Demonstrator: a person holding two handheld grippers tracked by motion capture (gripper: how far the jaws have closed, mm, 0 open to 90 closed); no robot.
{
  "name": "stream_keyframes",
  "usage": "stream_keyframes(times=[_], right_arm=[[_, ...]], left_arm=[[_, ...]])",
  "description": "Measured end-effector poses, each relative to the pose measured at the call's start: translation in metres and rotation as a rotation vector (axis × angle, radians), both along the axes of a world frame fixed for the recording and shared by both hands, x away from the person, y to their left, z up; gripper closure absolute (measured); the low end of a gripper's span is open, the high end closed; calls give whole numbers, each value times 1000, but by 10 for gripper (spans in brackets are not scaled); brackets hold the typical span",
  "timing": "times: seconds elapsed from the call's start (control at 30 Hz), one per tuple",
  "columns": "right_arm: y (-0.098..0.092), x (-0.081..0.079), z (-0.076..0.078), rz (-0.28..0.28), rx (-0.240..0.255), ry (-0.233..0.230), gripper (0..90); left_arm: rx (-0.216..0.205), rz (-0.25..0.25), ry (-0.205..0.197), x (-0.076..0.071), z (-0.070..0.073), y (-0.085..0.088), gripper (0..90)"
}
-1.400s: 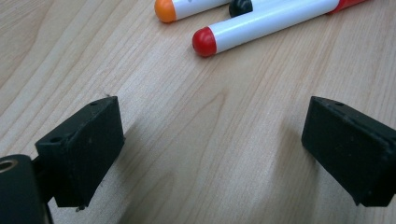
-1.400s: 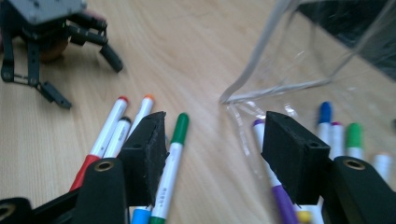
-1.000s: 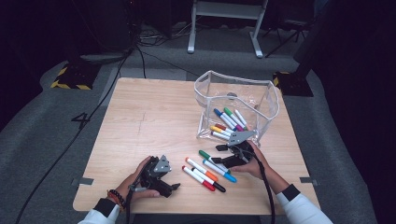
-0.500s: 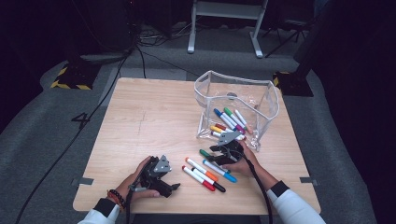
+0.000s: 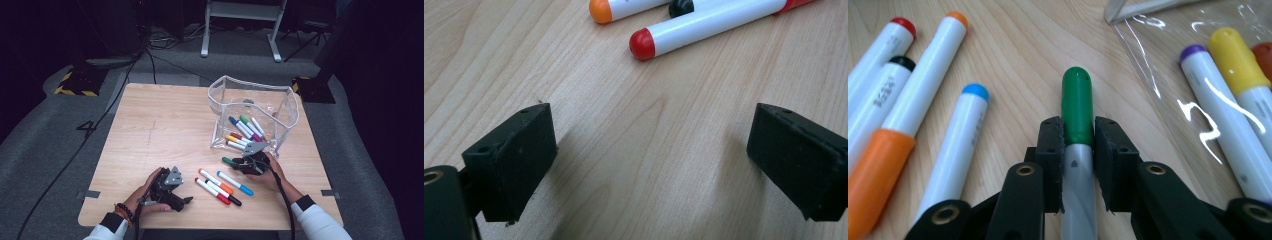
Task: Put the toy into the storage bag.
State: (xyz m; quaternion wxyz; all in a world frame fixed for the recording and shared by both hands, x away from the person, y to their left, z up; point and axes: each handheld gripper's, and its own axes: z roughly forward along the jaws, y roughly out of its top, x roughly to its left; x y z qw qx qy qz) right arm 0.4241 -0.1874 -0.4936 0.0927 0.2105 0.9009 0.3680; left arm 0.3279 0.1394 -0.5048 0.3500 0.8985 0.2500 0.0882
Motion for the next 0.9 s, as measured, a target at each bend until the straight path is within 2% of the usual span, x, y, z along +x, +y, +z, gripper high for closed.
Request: stream_keyframes(times=[0.13,0.17,0.37,0.4,0.5,0.53,0.6,0.73,0.77,0.8,0.9], right_arm=[[-10,-5,1,-19,-8,-9,747],[-18,-6,1,-20,30,4,747],[-33,-9,16,-34,80,-28,749],[-40,-12,27,-36,121,-47,749],[-45,-16,36,-34,146,-71,749],[-50,-20,48,-34,169,-103,749],[-54,-23,59,-32,191,-117,749],[-58,-29,84,-27,204,-170,749],[-58,-29,84,-27,204,-170,749],[-60,-33,100,-26,216,-191,748],[-62,-33,119,-25,222,-212,748]], left_arm=[[0,0,0,0,0,0,60],[0,0,0,0,0,0,60],[0,-2,0,0,0,0,60],[-1,-4,0,0,0,0,60],[-2,-4,0,0,0,0,60],[-2,-4,0,0,0,0,60],[-2,-4,0,0,0,0,60],[-3,-7,-1,1,0,0,59],[-3,-7,-1,1,0,0,59],[-1,-9,-1,1,0,0,58],[-1,-9,-1,1,0,0,58]])
